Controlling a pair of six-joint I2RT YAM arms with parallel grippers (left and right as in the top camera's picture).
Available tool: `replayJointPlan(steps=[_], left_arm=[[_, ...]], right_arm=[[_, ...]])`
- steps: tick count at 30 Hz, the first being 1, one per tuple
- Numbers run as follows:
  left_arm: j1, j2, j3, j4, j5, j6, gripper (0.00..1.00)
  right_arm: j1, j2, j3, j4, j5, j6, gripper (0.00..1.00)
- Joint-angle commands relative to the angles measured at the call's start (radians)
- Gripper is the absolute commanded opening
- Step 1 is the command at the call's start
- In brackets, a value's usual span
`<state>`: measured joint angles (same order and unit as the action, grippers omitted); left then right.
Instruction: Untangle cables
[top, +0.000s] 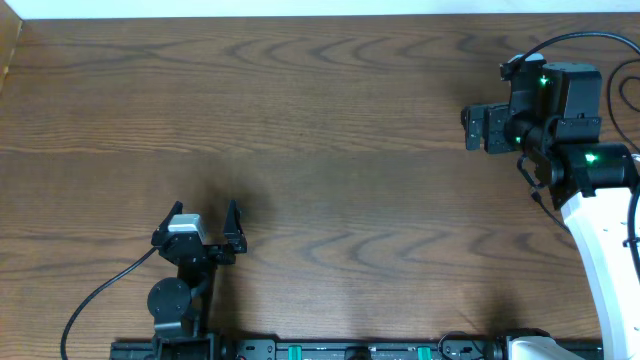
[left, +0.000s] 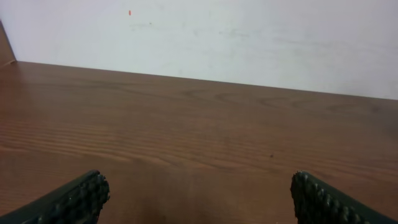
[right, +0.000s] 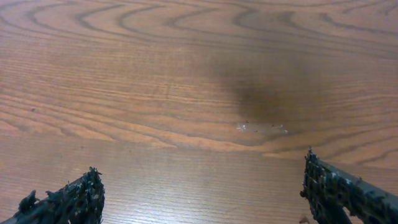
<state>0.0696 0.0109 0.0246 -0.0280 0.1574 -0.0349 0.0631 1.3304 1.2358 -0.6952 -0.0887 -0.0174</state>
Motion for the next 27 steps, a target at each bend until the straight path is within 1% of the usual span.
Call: replayJointPlan(steps=[1,22,27], left_arm=[[0.003,-0.007,-0.021,-0.031,-0.005,-0.016,0.94],[0.003,-0.007,-0.021,-0.031,-0.005,-0.016,0.94],[0.003,-0.007,-0.021,-0.031,-0.005,-0.015,0.94]], right_arm=[[0.006,-0.001,0.010,-0.002,0.008,0.009,0.99],[0.004,0.001,0.010,0.001,0.008,0.009,0.99],[0.003,-0.003,0.010,-0.003,0.096,0.009,0.99]])
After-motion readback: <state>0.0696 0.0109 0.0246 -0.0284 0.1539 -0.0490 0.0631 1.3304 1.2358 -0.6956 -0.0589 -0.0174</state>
